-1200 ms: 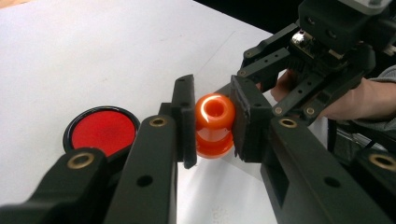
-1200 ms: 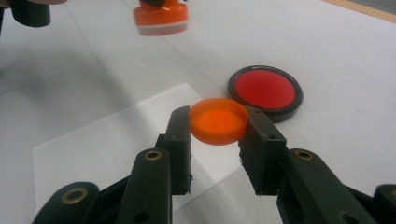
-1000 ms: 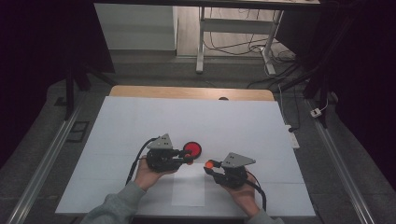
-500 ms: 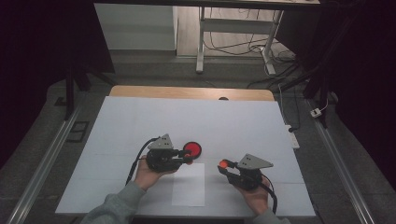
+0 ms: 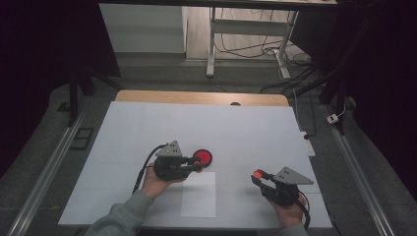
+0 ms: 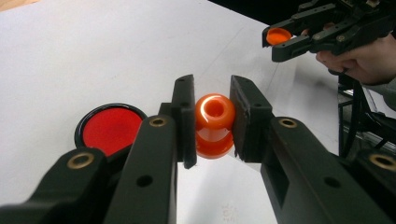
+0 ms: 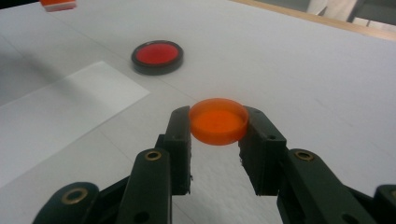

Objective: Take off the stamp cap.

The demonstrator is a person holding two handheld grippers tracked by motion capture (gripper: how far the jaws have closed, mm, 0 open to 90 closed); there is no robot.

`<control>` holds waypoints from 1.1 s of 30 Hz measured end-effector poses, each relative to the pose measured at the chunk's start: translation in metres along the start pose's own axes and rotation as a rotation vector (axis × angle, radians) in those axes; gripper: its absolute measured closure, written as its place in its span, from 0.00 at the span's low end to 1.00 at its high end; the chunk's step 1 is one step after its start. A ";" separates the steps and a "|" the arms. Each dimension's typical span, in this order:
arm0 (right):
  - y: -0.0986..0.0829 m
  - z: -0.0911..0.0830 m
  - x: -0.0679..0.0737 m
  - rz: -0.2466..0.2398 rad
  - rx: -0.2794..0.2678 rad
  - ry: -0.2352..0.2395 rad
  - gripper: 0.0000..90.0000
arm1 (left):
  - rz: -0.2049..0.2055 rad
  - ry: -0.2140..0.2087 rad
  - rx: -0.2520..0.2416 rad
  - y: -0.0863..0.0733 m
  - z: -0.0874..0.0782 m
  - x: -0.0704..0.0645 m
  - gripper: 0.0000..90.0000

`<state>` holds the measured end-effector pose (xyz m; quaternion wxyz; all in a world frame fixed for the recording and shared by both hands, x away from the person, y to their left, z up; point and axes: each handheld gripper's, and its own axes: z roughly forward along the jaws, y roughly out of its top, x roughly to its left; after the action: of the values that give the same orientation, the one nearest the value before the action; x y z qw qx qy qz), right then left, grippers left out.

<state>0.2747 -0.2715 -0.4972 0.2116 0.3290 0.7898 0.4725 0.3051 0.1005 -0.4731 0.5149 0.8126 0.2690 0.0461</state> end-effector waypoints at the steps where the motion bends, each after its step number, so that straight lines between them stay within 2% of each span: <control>1: -0.001 -0.002 -0.003 0.005 -0.001 -0.005 0.72 | -0.001 0.001 0.000 0.000 0.000 0.000 0.81; 9: -0.006 -0.004 -0.015 0.023 0.011 -0.029 0.72 | 0.001 0.007 0.004 -0.001 0.001 0.002 0.81; 15: -0.006 -0.002 -0.015 0.014 0.018 -0.027 0.72 | -0.003 0.008 0.003 -0.001 0.001 0.006 0.81; 20: -0.007 -0.004 -0.019 0.029 0.014 -0.029 0.72 | -0.007 0.015 -0.005 -0.001 0.000 0.010 0.81; 33: -0.007 -0.005 -0.018 0.032 0.008 -0.024 0.72 | -0.011 0.034 -0.040 0.009 -0.003 0.016 0.81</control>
<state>0.2820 -0.2898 -0.5006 0.2122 0.3479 0.7838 0.4686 0.3210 0.1082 -0.4671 0.5267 0.7997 0.2814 0.0624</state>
